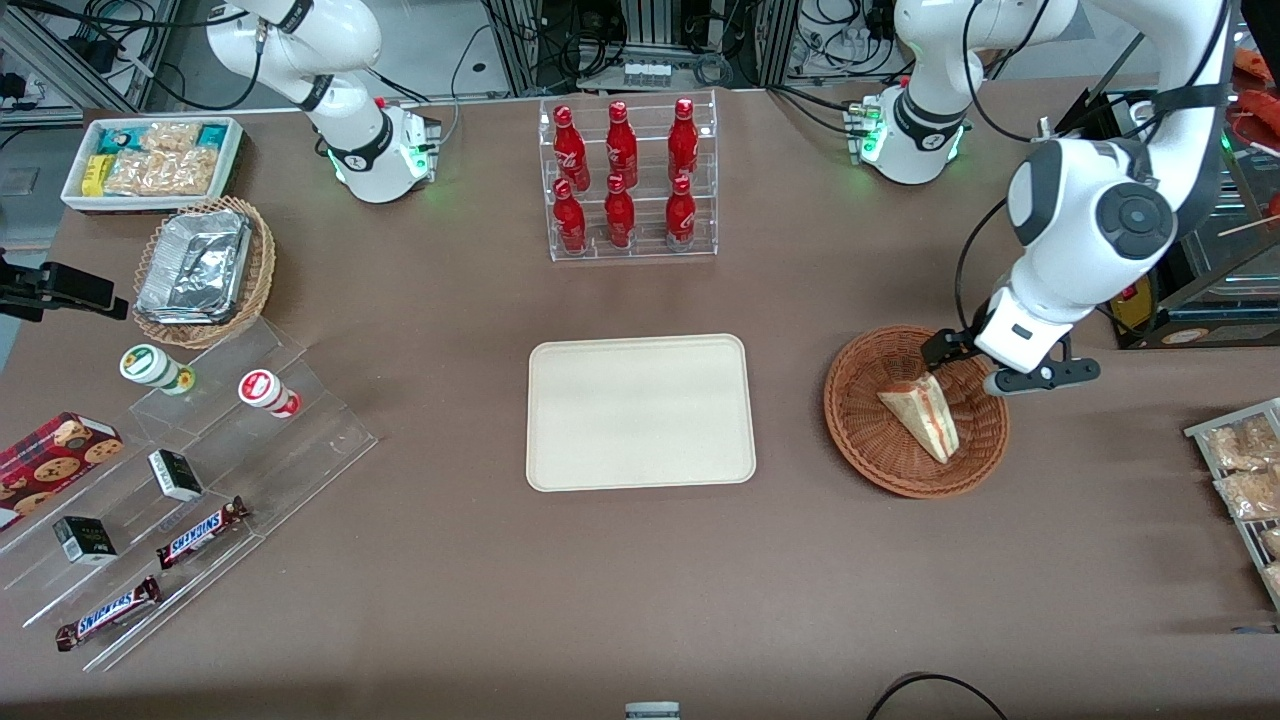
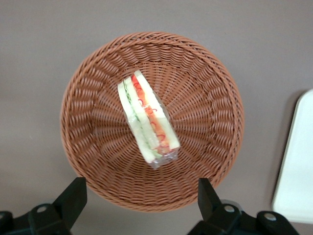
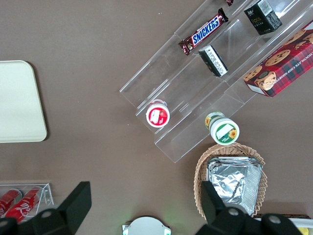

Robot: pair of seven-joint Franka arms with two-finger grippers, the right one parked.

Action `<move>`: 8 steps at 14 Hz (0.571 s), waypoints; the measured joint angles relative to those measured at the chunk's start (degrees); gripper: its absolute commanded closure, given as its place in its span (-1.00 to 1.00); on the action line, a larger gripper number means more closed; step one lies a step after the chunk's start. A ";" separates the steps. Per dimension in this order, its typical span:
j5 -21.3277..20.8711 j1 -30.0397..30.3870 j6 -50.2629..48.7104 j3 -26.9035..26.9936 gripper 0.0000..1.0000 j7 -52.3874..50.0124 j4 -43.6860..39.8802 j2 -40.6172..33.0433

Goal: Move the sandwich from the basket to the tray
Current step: 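Lower the left gripper and close it on the wrapped sandwich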

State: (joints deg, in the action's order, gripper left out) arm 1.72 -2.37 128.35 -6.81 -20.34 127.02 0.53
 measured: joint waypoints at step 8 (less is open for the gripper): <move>-0.73 -1.66 8.73 -0.09 -1.00 -31.30 0.54 5.23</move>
State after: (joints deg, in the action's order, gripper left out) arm 0.98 -4.03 137.08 -6.90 -51.64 127.56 5.76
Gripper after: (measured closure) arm 0.000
